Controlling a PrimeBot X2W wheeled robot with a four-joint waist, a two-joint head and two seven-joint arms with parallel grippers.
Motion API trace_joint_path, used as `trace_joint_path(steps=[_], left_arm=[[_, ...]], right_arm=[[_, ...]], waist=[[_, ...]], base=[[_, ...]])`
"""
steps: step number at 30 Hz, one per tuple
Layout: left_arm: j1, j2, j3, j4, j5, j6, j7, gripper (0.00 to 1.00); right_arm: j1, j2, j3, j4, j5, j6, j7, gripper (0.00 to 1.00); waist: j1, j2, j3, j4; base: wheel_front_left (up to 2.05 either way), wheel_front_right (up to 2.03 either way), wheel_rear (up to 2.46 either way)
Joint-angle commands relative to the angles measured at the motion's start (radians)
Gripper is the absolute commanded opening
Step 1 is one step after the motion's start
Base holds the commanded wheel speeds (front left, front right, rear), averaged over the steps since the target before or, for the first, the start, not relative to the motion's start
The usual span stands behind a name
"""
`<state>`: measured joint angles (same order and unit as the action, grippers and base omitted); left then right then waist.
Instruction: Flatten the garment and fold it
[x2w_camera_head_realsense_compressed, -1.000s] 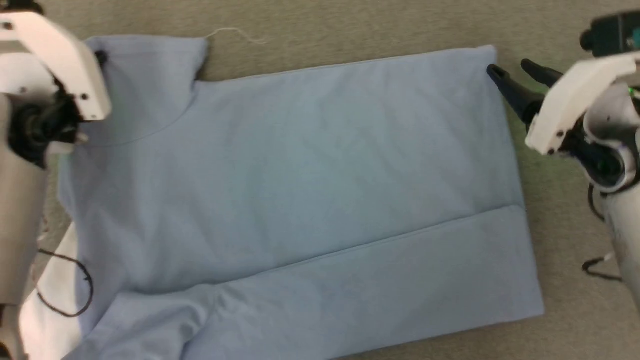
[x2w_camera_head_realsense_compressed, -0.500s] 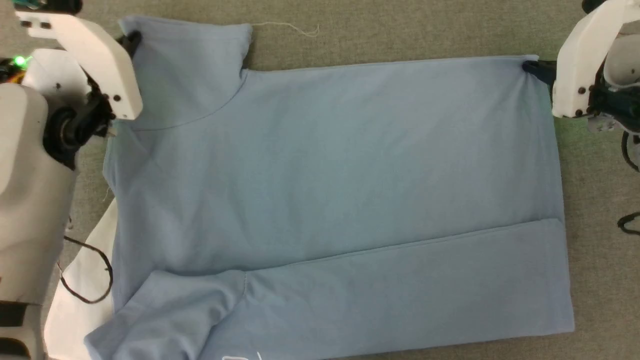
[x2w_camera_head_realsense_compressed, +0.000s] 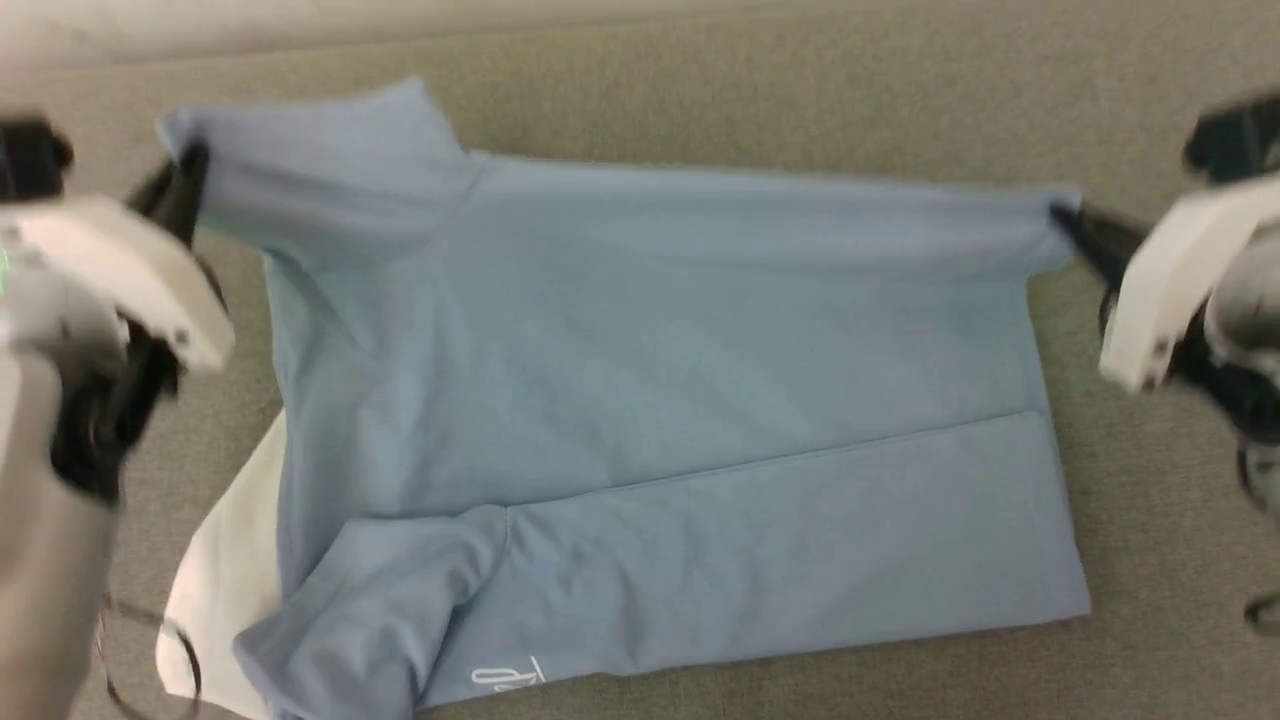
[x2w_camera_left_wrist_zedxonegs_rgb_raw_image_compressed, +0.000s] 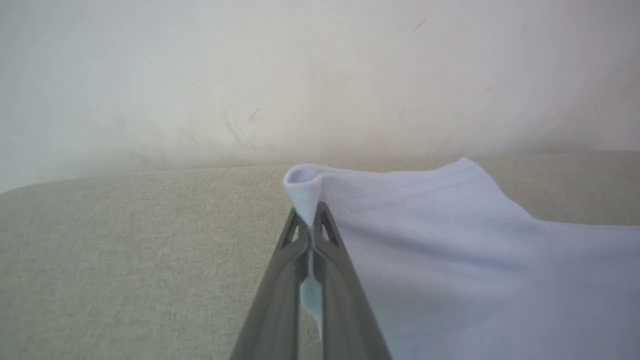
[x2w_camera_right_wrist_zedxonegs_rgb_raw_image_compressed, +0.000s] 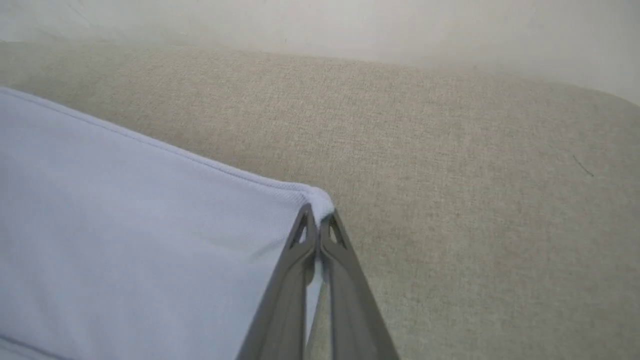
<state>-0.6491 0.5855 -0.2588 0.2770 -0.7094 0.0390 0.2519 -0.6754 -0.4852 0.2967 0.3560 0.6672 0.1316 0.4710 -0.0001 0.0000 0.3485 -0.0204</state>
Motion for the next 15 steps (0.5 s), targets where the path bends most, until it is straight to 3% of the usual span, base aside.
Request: trace_joint_path(steps=[1, 10, 11, 12, 13, 14, 15], left_arm=[[0.081, 0.01, 0.018, -0.041, -0.018, 0.022, -0.015, 0.0], [0.624, -0.029, 0.078, -0.355, -0.103, 0.174, -0.059, 0.0], [0.664, -0.044, 0.076, -0.374, -0.117, 0.179, -0.061, 0.0], [0.697, -0.055, 0.071, -0.388, -0.127, 0.181, -0.064, 0.0], [0.725, -0.064, 0.065, -0.399, -0.13, 0.185, -0.067, 0.0], [0.749, -0.073, 0.058, -0.408, -0.137, 0.185, -0.067, 0.27], [0.768, -0.081, 0.053, -0.416, -0.141, 0.188, -0.069, 0.86]], right_arm=[[0.066, -0.005, -0.01, -0.019, -0.005, -0.001, -0.008, 0.0], [0.403, 0.075, -0.124, -0.043, -0.008, -0.001, -0.074, 0.0], [0.424, 0.086, -0.138, -0.034, -0.012, -0.001, -0.086, 0.19], [0.443, 0.096, -0.151, -0.024, -0.02, -0.001, -0.099, 0.47], [0.463, 0.107, -0.164, -0.014, -0.022, -0.001, -0.109, 1.0], [0.481, 0.118, -0.175, -0.007, -0.024, -0.001, -0.118, 1.0], [0.497, 0.127, -0.185, -0.004, -0.026, -0.001, -0.129, 1.0]], waist=[[0.0001, 0.0, -0.101, 0.0], [0.0001, 0.0, -0.172, 0.005], [0.0001, 0.0, -0.174, 0.005], [0.0001, 0.0, -0.177, 0.007], [0.0001, 0.0, -0.183, 0.009], [0.0001, 0.0, -0.187, 0.011], [0.0001, 0.0, -0.19, 0.013]], base=[[0.0, 0.0, 0.0], [0.0, 0.0, 0.0], [0.0, 0.0, 0.0], [0.0, 0.0, 0.0], [0.0, 0.0, 0.0], [0.0, 0.0, 0.0], [0.0, 0.0, 0.0]])
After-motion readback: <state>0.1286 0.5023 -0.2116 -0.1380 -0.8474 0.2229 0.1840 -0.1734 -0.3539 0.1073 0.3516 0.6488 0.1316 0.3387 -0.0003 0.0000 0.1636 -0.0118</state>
